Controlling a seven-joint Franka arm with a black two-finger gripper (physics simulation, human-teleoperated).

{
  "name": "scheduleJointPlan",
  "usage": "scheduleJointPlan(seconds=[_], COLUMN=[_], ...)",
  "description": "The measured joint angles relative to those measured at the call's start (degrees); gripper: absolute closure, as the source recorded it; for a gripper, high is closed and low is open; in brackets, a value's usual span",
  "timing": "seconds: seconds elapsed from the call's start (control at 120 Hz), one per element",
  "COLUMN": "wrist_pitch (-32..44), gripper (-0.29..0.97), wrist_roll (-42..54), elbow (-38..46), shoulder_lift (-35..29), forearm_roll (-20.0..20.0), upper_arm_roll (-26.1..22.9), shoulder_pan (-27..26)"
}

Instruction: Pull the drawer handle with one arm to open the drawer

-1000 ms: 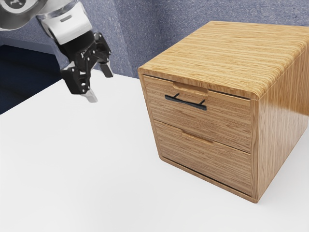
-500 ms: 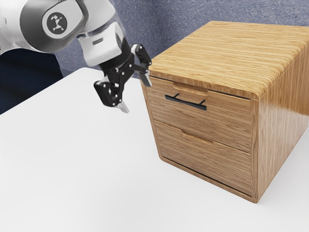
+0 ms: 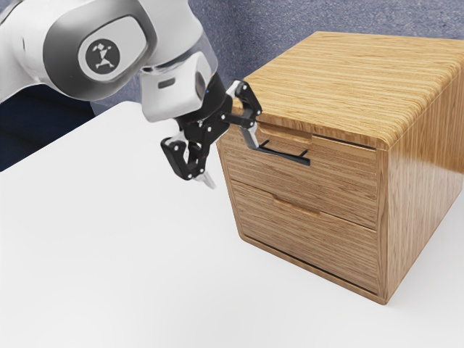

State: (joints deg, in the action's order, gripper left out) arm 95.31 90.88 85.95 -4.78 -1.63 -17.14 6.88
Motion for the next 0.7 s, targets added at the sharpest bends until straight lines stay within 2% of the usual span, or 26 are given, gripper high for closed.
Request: scheduleJointPlan(seconds=[0.3, 0.7], wrist_pitch=[3.81, 6.67], gripper=[0.02, 0.02], wrist_roll=[1.64, 2.7], elbow=[-1.06, -1.38], shoulder_lift=[0.19, 2.42], forearm_roll=[1.6, 3.55], upper_arm_roll=[-0.76, -1.07], shoulder_pan=[-2.95, -2.2])
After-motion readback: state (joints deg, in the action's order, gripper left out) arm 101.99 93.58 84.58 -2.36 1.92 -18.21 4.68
